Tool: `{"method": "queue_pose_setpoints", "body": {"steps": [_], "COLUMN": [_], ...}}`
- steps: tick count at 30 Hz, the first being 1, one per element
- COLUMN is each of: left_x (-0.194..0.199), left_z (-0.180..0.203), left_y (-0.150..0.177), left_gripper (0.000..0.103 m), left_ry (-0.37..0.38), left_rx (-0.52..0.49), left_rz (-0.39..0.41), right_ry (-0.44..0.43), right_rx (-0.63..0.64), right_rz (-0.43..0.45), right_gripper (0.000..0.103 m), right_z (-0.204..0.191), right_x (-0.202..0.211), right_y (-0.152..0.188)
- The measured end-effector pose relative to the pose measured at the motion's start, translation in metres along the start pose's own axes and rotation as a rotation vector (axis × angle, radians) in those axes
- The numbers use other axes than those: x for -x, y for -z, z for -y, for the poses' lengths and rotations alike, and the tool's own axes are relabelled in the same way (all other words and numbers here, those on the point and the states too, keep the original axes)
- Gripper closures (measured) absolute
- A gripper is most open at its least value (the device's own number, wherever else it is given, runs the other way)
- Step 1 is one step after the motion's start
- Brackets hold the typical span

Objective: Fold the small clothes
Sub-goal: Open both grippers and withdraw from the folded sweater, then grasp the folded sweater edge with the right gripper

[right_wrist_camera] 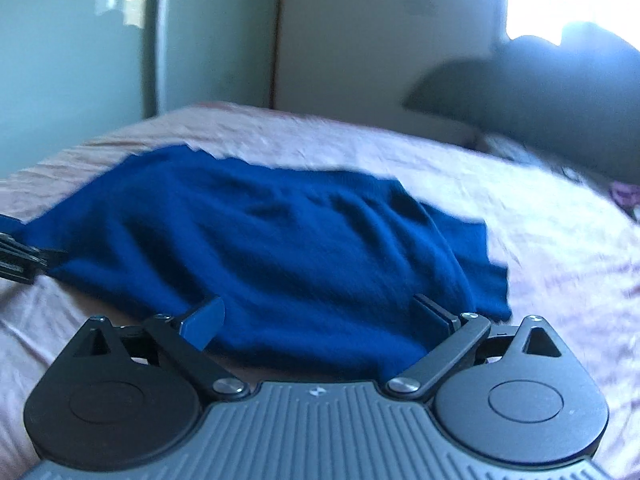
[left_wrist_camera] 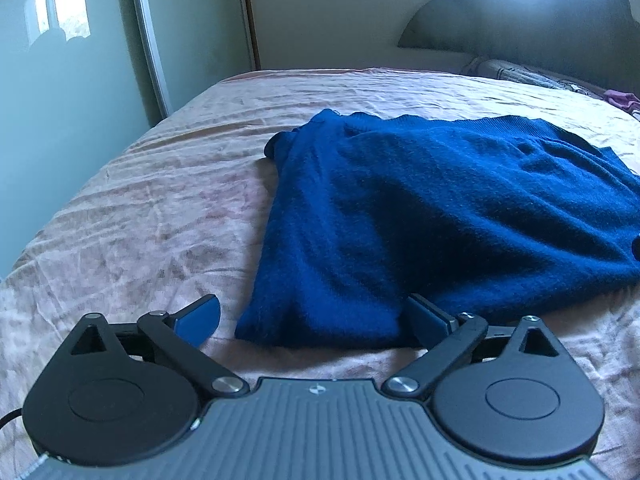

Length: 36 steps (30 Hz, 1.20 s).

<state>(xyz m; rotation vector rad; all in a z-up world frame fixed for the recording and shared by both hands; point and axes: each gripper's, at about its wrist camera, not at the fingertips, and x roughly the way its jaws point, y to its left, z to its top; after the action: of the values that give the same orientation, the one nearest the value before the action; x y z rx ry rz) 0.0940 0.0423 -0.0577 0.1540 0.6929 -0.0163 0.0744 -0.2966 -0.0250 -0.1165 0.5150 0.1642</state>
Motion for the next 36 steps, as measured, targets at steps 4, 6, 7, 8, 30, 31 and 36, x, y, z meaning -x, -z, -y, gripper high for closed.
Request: {"method": "queue_pose_setpoints", "body": {"steps": [4,6,7,8,30,31,36], "left_x": [0.001,0.003,0.004,0.005,-0.041,-0.050,-0.092], "left_z": [-0.001,-0.001,-0.003,-0.004,-0.081,-0.085,-0.103], "left_y": [0.002,0.002,0.001,0.000,-0.084,-0.088,-0.098], "left_gripper": [0.004,0.004,0.003,0.003,0.007,0.007,0.007], "left_ry": [0.003,0.009,0.016,0.020,0.150,0.187,0.412], "left_rx": [-0.002,-0.008,-0.015,-0.022,0.179,0.197,0.377], "left_rz": [0.004,0.005,0.006,0.006,0.002,-0.031,-0.170], "right_ry": [0.007,0.024,0.029,0.023,-0.099,-0.083,0.009], "right_rx": [0.058,0.072,0.062,0.054,0.587,0.603,0.681], "right_rz": [-0.041,-0.095,-0.091,-0.072,0.094,0.097,0.157], "right_gripper": [0.004,0.004,0.004,0.004,0.004,0.004,0.004], "right_z": [-0.007,-0.008,-0.008,-0.011,-0.181,-0.186,-0.210], "right_x": [-0.011,-0.019,-0.017,-0.012,-0.008,-0.010,-0.021], "right_y": [-0.005,-0.002,-0.002,-0.004,-0.004,-0.001,0.001]}}
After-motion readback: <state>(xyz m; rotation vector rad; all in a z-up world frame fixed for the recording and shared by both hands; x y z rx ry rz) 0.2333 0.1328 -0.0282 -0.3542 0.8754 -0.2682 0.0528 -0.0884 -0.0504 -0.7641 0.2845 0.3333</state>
